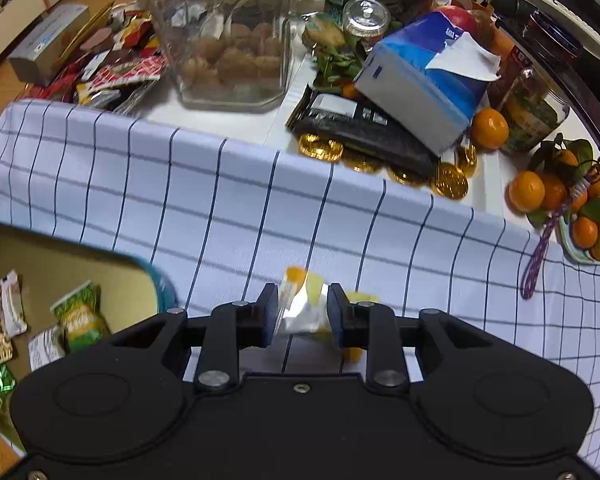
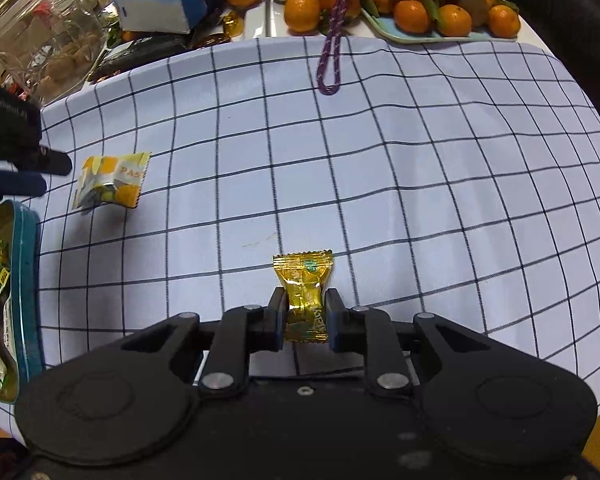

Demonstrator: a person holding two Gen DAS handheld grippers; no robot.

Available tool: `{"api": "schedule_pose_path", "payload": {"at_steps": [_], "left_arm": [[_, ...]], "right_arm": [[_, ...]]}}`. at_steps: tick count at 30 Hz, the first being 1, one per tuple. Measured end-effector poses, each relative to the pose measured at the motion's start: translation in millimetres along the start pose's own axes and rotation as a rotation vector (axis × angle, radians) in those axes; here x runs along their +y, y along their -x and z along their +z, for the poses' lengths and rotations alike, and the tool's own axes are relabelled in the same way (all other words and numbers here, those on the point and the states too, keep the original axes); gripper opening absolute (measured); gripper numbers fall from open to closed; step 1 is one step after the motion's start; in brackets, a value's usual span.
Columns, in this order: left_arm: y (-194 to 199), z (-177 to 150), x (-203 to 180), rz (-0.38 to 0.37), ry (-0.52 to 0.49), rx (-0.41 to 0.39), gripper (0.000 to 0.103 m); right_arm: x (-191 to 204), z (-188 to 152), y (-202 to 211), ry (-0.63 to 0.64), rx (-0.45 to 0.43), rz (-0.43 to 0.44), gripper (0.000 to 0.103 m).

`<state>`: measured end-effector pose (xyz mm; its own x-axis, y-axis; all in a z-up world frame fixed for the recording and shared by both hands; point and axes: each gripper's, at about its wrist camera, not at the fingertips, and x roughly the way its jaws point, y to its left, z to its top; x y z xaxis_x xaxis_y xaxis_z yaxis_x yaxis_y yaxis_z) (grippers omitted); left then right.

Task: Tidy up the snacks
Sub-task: 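Grasp the yellow-orange pastry packet with the left gripper while the right gripper holds the gold candy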

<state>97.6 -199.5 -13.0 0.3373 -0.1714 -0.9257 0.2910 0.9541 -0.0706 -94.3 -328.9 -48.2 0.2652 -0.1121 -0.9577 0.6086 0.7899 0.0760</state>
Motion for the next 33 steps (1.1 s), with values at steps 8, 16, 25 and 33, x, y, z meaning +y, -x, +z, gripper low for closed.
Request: {"api": "schedule_pose_path", "payload": {"at_steps": [8,16,25,33], "left_arm": [[-25.2,16.9,-10.3,-0.001,-0.028,0.021,0.037],[-42.6,12.4,-13.0,0.043,-0.096,0.089,0.037],[-28.2,-22.4,-14.3,0.035,-0.178,0.136,0.037],[-5.9,-69.4,-7.1,0.022,-0.207,0.173,0.037]], "right_arm": [[-5.0,7.4,-3.2,-0.046,0.007,0.0,0.021],[-7.5,9.5,-1.8,-0.066,0.005,0.007,0.021],[-15.1,9.6,-0.2,-0.103,0.02,0.017,0.021],[-17.8,10.8,3.4,-0.117,0.005,0.022,0.021]]}}
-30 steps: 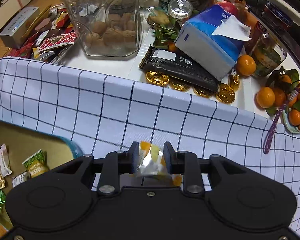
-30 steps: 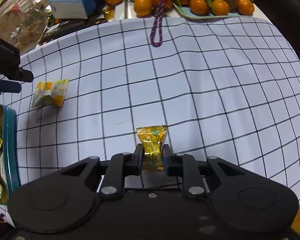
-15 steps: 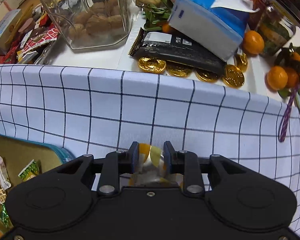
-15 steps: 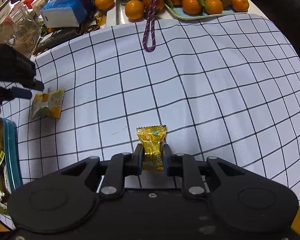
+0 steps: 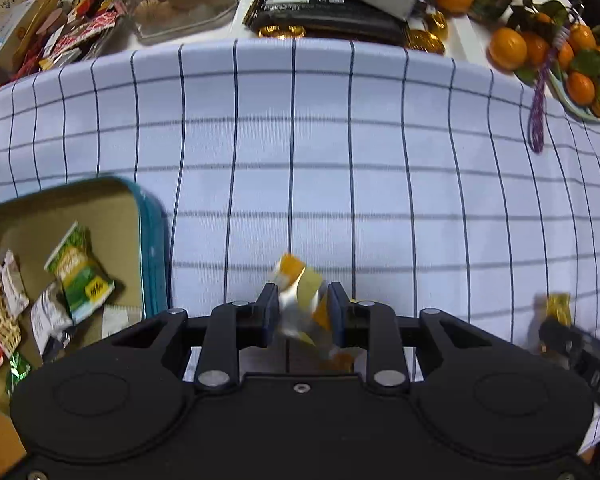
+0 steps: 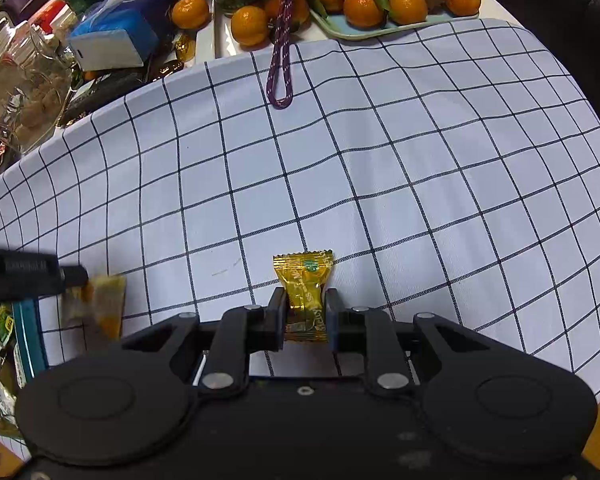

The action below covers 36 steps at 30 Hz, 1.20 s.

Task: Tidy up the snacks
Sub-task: 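Grasp the yellow-orange pastry packet with the left gripper while the right gripper holds the gold candy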

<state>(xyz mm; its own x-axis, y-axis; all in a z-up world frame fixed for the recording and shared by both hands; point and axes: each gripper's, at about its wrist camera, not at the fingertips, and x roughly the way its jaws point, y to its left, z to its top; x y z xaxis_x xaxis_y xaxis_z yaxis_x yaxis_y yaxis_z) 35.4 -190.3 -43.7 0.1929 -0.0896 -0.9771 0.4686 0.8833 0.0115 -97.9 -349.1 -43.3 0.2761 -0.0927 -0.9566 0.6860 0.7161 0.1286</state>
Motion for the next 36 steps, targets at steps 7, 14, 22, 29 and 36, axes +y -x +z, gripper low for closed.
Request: {"api": "schedule_pose_path", "payload": {"at_steps": [7,14,22,29,36], "left_arm": [[3.6,-22.1,5.7,-0.044,0.04,0.026,0.037],[17.6,-23.1,21.5,-0.079,0.172,-0.028,0.037],[12.7,-5.0,15.3,-0.052,0.285,-0.062,0.037],[-1.4,1.7,-0.4,0.024,0.254,-0.033,0.038],[-0.9,3.8,-1.3,0.037,0.232,-0.025,0.039]], "right_arm": [[-3.6,-2.8,0.5,-0.012,0.002,-0.006,0.021],[-9.4,0.0,4.1,-0.045,-0.001,0.017,0.021],[-7.9,4.6,1.3,-0.059,-0.01,0.003,0.021],[-0.7,3.9,-0.7,-0.037,-0.002,0.009,0.021],[3.6,4.9,-3.8,-0.028,0.005,0.012,0.021]]}}
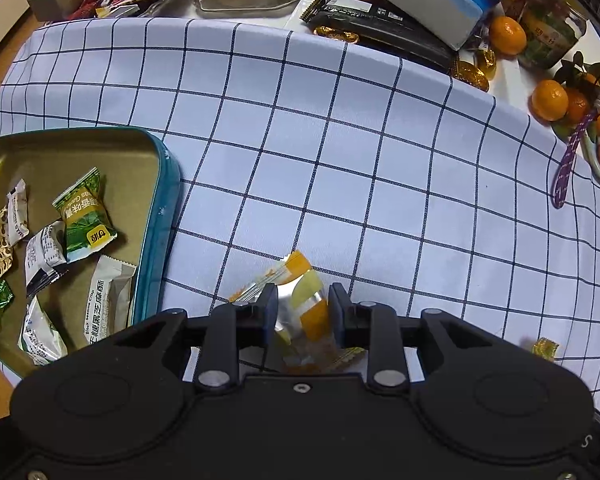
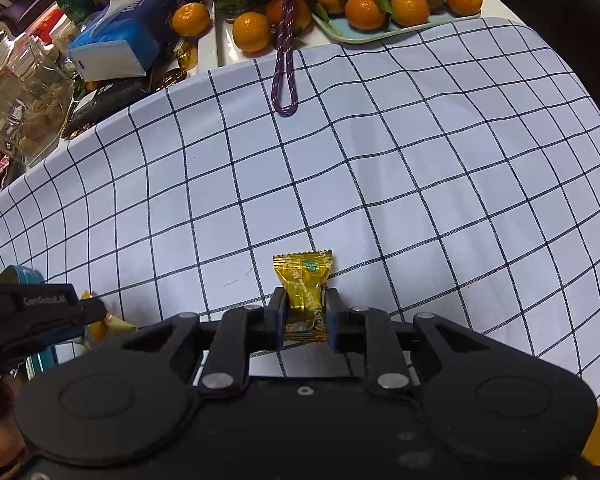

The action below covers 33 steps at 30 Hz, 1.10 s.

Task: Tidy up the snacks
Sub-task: 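Grasp the yellow-orange pastry packet with the left gripper while the right gripper holds the gold candy, then lift the pastry packet with the left gripper while the right gripper lifts the gold candy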

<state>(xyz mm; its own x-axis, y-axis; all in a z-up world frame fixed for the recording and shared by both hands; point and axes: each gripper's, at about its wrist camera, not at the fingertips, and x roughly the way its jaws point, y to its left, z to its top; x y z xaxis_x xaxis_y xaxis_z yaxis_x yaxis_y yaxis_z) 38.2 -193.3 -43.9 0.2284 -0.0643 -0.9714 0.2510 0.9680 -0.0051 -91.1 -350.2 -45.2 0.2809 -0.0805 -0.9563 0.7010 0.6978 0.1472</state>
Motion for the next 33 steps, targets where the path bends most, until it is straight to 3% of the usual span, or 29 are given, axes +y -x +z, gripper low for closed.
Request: {"api": "schedule_pose_path", "payload": {"at_steps": [10,15,19,25,33], "left_arm": [[7.9,-18.6,-3.3,0.022,-0.129,0.008,0.043],[21.6,-24.7,2.8,-0.01,-0.164,0.008,0.043],[41.9,-24.2,21.6,-0.016,-0.097,-0.066,0.043],[24.2,-25.8,49.8,-0.09,0.037,0.037,0.043],[13.4,-27.9,38.8,-0.121,0.02,0.028,0.042]], "right_arm": [[-2.0,0.9,-0.5,-0.003,0.001,-0.003,0.021],[-0.3,-0.4,1.0,0.01,-0.003,-0.002,0.021],[-2.2,-0.3,1.1,0.006,-0.002,0.002,0.021],[-3.4,1.5,1.6,-0.005,-0.008,0.012,0.021],[1.6,-0.7,3.3,0.008,-0.011,0.023,0.022]]}}
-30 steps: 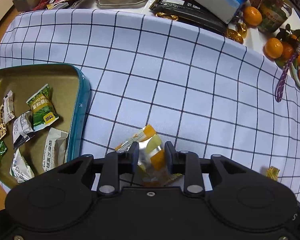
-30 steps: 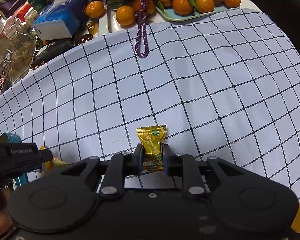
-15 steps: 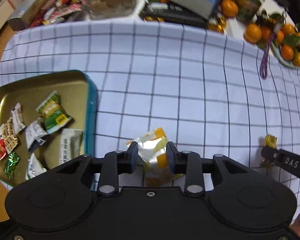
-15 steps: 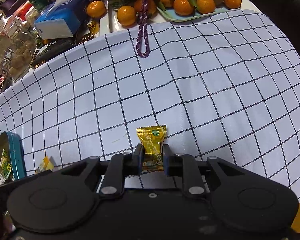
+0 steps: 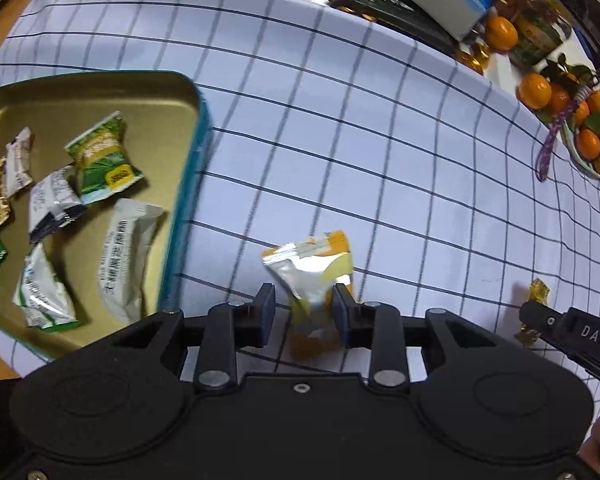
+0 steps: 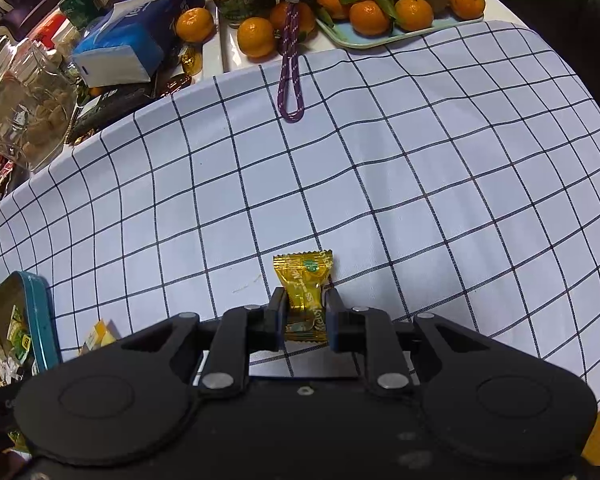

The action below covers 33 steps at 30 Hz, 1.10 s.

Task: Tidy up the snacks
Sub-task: 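Lift the pastry packet with the left gripper while the right gripper lifts the gold candy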

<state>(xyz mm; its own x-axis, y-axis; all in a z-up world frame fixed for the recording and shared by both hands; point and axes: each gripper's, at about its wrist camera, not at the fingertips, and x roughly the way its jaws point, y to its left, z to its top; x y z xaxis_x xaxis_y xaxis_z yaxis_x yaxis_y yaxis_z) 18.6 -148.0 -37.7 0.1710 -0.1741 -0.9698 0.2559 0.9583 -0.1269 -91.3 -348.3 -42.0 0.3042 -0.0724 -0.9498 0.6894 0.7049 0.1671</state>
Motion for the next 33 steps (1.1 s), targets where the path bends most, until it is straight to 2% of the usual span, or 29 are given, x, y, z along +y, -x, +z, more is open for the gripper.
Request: {"api": "schedule_pose_path", "payload": {"at_steps": [4,9,11,16,19,26,29,33], "left_arm": [[-3.0,1.1,-10.9,0.008,-0.025,-0.022,0.045],[-13.6,-1.4,-17.9,0.028,-0.035,0.008,0.046],[-14.8,-1.7,-20.0,0.031,-0.038,0.011,0.048],[-17.1,-2.8,-24.0,0.036,-0.054,0.016,0.048],[-21.3,1.8,-27.6,0.037,-0.069,0.024,0.044],[-16.5,8.5,-14.2,-0.018,-0.021,0.05,0.04],[-9.0,14.3,-10.6,-0.014,-0.022,0.033,0.04],[6.9,18.3,-8.2,0.029,-0.05,-0.035,0.04]], "right_arm": [[-3.3,0.1,1.3,0.006,0.002,0.034,0.022],[-14.6,4.0,10.2,0.001,0.01,0.138,0.022],[-19.2,5.0,14.5,0.003,0.005,0.154,0.022],[-29.7,7.6,19.4,-0.031,-0.008,0.144,0.022],[-32.3,10.2,17.1,-0.058,-0.008,0.122,0.022],[-31.8,8.9,14.8,-0.066,0.0,0.077,0.022],[-31.5,9.2,15.6,-0.07,0.0,0.07,0.022],[-26.7,11.3,18.2,-0.078,-0.001,0.076,0.022]]}}
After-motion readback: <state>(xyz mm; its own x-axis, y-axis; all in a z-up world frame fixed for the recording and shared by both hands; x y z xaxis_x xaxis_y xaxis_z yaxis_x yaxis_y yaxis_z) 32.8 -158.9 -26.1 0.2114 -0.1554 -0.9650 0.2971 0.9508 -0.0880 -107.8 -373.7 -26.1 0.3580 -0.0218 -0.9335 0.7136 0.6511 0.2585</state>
